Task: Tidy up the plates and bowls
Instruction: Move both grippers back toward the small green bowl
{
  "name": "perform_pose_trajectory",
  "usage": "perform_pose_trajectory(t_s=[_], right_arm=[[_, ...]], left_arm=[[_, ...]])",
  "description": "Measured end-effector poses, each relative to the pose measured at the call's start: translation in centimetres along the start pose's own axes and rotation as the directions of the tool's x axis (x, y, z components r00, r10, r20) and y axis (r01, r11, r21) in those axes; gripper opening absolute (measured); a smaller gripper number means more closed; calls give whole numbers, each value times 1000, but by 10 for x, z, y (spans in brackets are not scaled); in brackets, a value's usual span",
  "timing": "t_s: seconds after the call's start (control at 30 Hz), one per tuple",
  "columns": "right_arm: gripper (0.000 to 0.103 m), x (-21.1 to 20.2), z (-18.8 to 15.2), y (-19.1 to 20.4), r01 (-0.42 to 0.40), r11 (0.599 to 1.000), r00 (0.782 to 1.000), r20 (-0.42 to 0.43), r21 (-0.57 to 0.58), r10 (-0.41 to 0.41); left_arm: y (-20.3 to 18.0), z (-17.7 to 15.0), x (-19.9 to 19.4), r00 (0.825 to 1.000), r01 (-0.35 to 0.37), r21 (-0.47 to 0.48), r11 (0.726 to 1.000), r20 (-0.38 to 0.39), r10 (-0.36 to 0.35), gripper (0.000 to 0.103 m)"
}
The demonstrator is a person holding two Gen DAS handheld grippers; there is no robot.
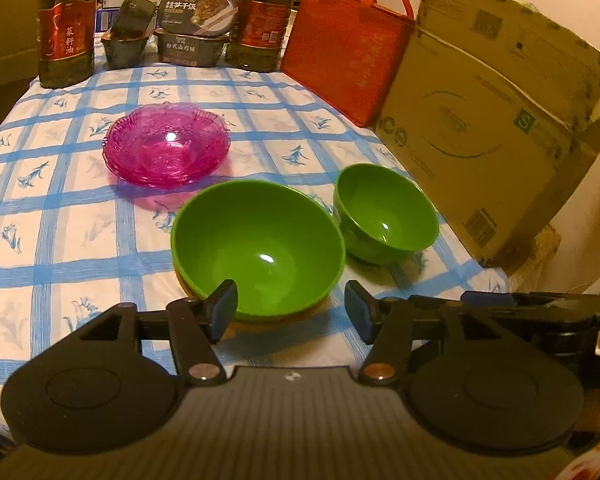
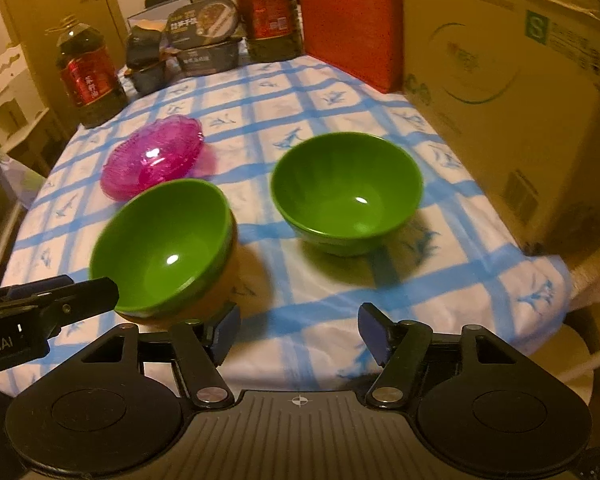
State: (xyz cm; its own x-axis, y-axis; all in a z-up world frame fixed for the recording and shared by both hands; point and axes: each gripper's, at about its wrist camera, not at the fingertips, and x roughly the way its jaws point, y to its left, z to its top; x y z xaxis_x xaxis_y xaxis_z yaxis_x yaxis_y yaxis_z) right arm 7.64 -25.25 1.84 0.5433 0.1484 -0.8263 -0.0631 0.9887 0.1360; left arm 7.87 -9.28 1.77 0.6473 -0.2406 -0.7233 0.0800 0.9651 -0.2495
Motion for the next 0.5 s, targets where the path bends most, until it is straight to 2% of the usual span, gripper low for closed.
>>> perform_pose_trajectory(t_s=[0.5], right_arm=[[67, -2, -8, -21, 18, 998, 1000, -12, 55, -17]], left_arm=[[-15, -5, 12, 999, 25, 28, 999, -27, -24, 58]])
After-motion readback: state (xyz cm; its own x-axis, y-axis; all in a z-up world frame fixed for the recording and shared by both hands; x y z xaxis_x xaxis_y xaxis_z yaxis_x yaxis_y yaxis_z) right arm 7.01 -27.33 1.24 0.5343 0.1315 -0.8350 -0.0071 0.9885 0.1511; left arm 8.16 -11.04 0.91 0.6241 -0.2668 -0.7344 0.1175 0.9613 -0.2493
